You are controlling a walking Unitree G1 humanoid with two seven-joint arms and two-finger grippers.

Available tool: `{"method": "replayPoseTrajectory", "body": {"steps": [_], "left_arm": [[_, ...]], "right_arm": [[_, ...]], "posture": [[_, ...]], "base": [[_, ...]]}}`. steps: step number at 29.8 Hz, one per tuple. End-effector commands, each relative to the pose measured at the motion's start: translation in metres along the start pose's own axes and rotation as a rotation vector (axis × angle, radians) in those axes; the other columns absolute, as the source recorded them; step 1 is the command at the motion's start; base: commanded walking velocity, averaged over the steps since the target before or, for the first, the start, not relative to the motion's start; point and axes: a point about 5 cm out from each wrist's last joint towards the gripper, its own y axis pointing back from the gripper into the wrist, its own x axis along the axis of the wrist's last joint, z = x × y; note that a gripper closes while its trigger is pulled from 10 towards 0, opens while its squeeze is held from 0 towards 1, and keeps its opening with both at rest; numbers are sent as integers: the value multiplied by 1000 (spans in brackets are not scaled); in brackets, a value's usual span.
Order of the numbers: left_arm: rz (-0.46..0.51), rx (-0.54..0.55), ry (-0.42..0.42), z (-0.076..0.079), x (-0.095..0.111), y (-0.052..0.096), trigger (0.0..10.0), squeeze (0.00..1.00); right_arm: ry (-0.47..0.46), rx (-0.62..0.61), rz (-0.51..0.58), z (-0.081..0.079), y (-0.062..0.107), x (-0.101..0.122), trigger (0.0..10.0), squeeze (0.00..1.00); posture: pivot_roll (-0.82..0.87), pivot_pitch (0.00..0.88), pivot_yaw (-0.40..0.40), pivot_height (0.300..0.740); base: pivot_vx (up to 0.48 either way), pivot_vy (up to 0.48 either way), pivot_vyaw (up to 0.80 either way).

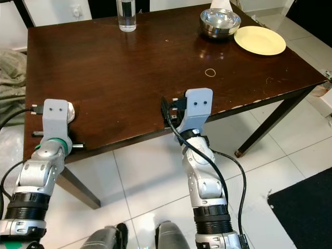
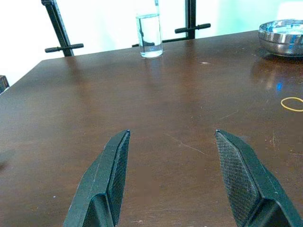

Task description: Setting the table

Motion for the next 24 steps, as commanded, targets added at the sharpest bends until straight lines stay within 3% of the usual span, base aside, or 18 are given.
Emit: {"method": "replayPoseTrajectory", "body": {"steps": [1, 3, 4, 5, 6, 8, 9, 11, 13, 15, 16, 19, 24], "left_arm": [[-52, -14, -30, 1, -17, 0, 0, 0], [102, -52, -41, 0, 13, 1, 0, 0], [102, -52, -41, 0, 13, 1, 0, 0], [184, -84, -28, 1, 33, 3, 0, 0], [256, -124, 4, 1, 54, 8, 10000, 0], [256, -124, 4, 1, 54, 8, 10000, 0], [334, -175, 32, 3, 76, 16, 10000, 0], [334, -175, 32, 3, 76, 16, 10000, 0], [470, -263, 11, 7, 106, 35, 10000, 0], [470, -263, 11, 7, 106, 35, 10000, 0], [521, -275, -14, 8, 113, 44, 10000, 0], [502, -286, -4, 12, 102, 57, 10000, 0], [466, -273, -46, 15, 80, 59, 10000, 0]], "right_arm": [[-1, -4, -16, 0, 1, -4, 10000, 0], [2, -6, -17, 2, 1, -4, 10000, 0], [2, -6, -17, 2, 1, -4, 10000, 0], [3, -6, -17, 2, 1, -4, 10000, 0], [3, -6, -17, 2, 1, -3, 10000, 0], [3, -6, -17, 2, 1, -3, 10000, 0], [3, -6, -15, 2, 1, -3, 10000, 0], [3, -6, -15, 2, 1, -3, 10000, 0], [2, -20, -11, 2, 1, -2, 10000, 0], [2, -20, -11, 2, 1, -2, 10000, 0], [-1, -42, -8, 4, 1, -2, 10000, 0], [-28, -130, -6, 15, 4, -1, 10000, 0], [-21, -141, -8, 19, 5, -1, 10000, 0]], "posture": [[-146, 63, 58, 740], [-147, 65, 53, 740], [-147, 65, 53, 740], [-148, 65, 52, 740], [-148, 66, 52, 740], [-148, 66, 52, 740], [-145, 65, 51, 740], [-145, 65, 51, 740], [-143, 66, 57, 740], [-143, 66, 57, 740], [-144, 68, 59, 740], [-141, 71, 60, 740], [-138, 72, 55, 740]], "base": [[0, 0, 0], [0, 0, 0], [0, 0, 0], [0, 0, 0], [0, 0, 0], [0, 0, 0], [0, 0, 0], [0, 0, 0], [0, 0, 0], [0, 0, 0], [0, 0, 0], [0, 0, 0], [0, 0, 0]]}}
